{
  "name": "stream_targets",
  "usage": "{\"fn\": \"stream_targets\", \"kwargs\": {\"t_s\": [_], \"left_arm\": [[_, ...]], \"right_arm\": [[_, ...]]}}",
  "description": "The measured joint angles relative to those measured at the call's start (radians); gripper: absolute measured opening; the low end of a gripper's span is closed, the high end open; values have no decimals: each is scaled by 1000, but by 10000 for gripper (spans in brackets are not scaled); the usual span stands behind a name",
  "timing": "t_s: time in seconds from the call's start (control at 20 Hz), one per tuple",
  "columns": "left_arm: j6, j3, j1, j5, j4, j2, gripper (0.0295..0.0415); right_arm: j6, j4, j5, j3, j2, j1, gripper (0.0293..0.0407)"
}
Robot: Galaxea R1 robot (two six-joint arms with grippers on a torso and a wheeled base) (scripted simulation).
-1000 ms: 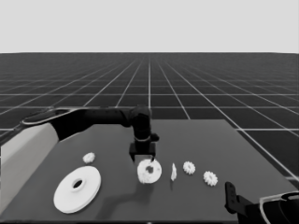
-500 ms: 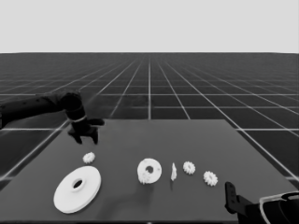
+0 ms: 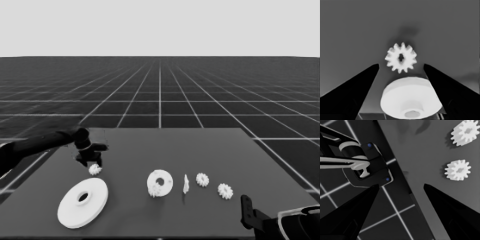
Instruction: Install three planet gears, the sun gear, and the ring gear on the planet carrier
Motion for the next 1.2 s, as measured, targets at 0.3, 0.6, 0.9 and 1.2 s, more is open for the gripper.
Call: {"fn": "stream_targets", "kwargs": {"t_s": [0.3, 0.6, 0.9, 1.2], "left_arm": [[50, -118, 67, -65, 15, 58, 384], [52, -124, 67, -68, 16, 59, 312], [-38, 84, -29, 67, -19, -38, 312], [-34, 95, -286, 244, -151, -49, 312]], "right_arm": [[0, 0, 0, 0, 0, 0, 385], [0, 0, 0, 0, 0, 0, 385], [0, 0, 0, 0, 0, 0, 385], [0, 0, 0, 0, 0, 0, 385]]}}
